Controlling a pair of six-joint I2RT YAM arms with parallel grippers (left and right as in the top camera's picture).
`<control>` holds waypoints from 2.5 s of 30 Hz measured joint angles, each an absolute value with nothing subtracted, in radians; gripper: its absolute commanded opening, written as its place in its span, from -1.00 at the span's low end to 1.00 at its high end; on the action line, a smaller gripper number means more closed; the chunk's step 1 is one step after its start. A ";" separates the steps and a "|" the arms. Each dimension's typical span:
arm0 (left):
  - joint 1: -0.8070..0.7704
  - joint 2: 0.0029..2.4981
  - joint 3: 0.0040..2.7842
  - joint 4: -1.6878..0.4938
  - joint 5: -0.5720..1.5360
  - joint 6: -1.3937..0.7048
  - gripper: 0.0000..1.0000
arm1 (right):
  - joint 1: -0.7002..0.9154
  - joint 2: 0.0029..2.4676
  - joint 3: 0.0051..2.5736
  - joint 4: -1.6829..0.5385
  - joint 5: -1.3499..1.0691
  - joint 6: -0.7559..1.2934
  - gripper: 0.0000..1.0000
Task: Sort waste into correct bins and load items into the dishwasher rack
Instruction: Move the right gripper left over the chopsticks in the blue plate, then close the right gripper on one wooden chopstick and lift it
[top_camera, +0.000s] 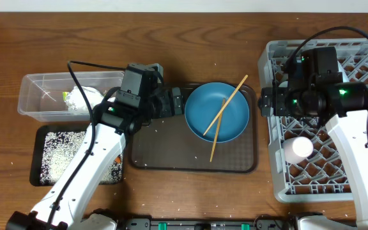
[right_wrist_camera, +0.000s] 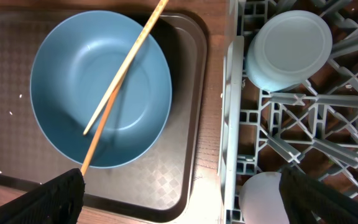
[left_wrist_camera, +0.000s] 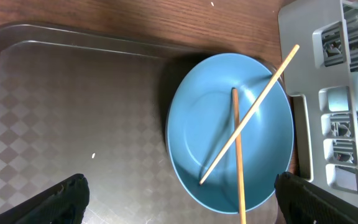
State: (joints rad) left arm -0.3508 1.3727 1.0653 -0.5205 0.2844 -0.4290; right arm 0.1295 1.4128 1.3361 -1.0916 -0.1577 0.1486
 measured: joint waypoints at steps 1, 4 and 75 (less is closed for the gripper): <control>-0.351 1.373 1.065 -0.521 0.284 -0.429 0.96 | 0.130 1.413 1.336 -1.091 -0.158 0.149 0.99; -0.351 1.373 1.065 -0.521 0.284 -0.429 0.96 | 0.130 1.413 1.336 -1.089 -0.166 0.152 0.99; -0.351 1.373 1.065 -0.521 0.284 -0.429 0.95 | 0.552 1.998 1.331 -0.639 0.278 1.107 -0.73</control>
